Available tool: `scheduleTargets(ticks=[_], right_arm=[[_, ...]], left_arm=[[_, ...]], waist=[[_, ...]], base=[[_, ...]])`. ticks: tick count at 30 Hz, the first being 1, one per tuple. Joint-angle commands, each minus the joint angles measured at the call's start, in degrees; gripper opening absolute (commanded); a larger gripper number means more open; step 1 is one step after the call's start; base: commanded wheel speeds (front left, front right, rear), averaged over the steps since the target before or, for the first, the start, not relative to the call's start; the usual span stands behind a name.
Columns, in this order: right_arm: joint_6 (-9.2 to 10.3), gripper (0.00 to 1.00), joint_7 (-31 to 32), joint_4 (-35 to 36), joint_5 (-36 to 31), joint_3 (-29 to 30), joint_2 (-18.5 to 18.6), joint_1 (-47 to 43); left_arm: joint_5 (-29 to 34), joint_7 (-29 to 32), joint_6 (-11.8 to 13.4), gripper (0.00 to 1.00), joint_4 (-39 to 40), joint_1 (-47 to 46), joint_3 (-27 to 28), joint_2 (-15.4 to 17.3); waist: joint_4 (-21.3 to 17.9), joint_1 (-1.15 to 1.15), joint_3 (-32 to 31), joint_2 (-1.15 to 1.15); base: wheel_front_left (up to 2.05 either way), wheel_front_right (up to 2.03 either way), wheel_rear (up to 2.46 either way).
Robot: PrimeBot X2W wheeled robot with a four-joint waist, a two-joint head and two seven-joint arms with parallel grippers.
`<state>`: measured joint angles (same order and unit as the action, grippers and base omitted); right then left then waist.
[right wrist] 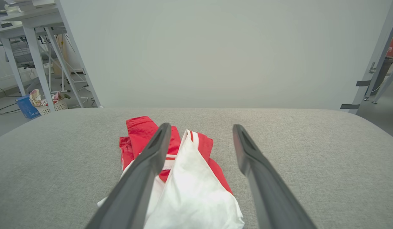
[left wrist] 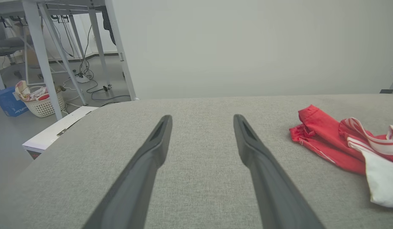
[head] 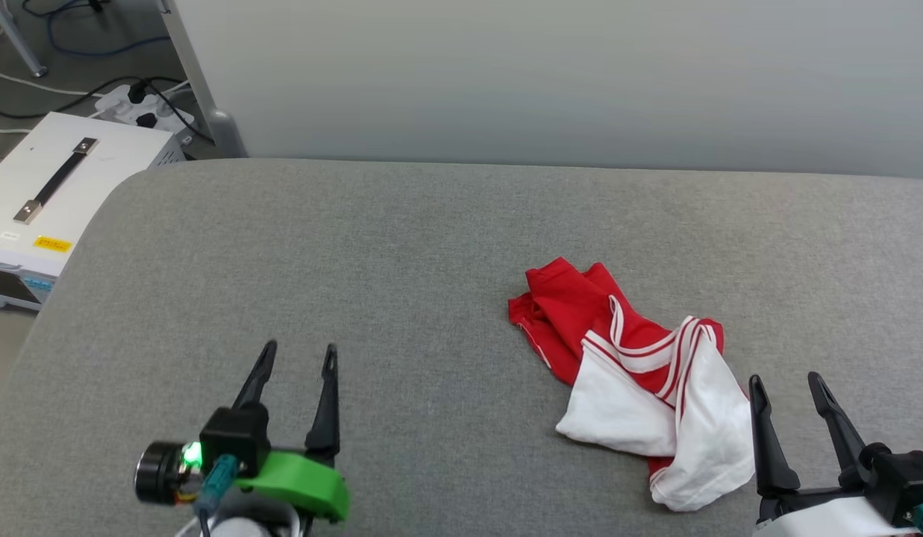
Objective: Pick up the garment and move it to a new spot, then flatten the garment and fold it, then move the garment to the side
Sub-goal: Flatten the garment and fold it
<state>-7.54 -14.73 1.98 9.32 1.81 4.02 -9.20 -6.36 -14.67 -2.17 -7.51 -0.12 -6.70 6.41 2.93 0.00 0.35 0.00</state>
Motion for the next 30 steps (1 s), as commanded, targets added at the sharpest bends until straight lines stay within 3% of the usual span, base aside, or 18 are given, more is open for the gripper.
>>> scheduleTargets(ticks=[1, 6, 9, 13, 18, 22, 26, 30], right_arm=[[0.05, 1.00, -0.27, 0.36, 0.29, 0.11, -0.09, 0.77], [0.05, 1.00, -0.27, 0.78, 0.39, -0.54, 0.14, 2.38], [0.05, 1.00, -0.27, 1.17, 0.52, -0.95, 0.34, 3.18], [0.05, 1.00, -0.27, 1.40, 0.55, -1.39, 0.50, 4.29], [0.05, 1.00, -0.27, 1.53, 0.67, -1.56, 0.53, 5.68], [0.05, 1.00, -0.27, 1.65, 0.81, -1.82, 0.63, 7.11], [0.05, 1.00, -0.27, 1.84, 0.91, -1.80, 0.51, 8.50], [0.05, 1.00, -0.27, 1.89, 1.06, -1.72, 0.28, 9.33]], left_arm=[[0.54, -0.32, -1.45, 1.00, 0.23, -3.93, -0.81, -0.29], [0.27, -0.32, -4.85, 1.00, -1.63, -15.51, -7.04, 1.67], [-1.71, 0.83, -5.24, 1.00, -3.24, -22.99, -12.58, 3.44], [-9.11, 5.66, -5.29, 1.00, -4.05, -33.33, -23.19, 7.24], [-20.10, 16.33, -5.30, 1.00, -4.84, -44.68, -37.56, 11.35], [-28.77, 25.93, -5.31, 1.00, -4.89, -52.07, -46.00, 13.72], [-37.12, 36.68, -5.31, 1.00, -3.64, -57.53, -55.08, 15.34], [-42.47, 43.54, -5.31, 1.00, -1.47, -61.27, -63.24, 16.01]], waist=[[0.14, 0.00, 0.64, 0.00], [-0.66, 0.00, 2.06, 0.00], [-1.64, 0.00, 3.15, 0.00], [-3.33, 0.00, 4.72, 0.00], [-5.47, 0.00, 6.78, 0.00], [-7.32, 0.00, 8.85, 0.00], [-9.03, 0.00, 11.08, 0.00], [-10.34, 0.00, 13.09, 0.00]], base=[[0.00, 0.00, 0.00], [0.00, 0.00, 0.00], [0.00, 0.00, 0.00], [0.00, 0.00, 0.00], [0.00, 0.00, 0.00], [0.00, 0.00, 0.00], [0.00, 0.00, 0.00], [0.00, 0.00, 0.00]])
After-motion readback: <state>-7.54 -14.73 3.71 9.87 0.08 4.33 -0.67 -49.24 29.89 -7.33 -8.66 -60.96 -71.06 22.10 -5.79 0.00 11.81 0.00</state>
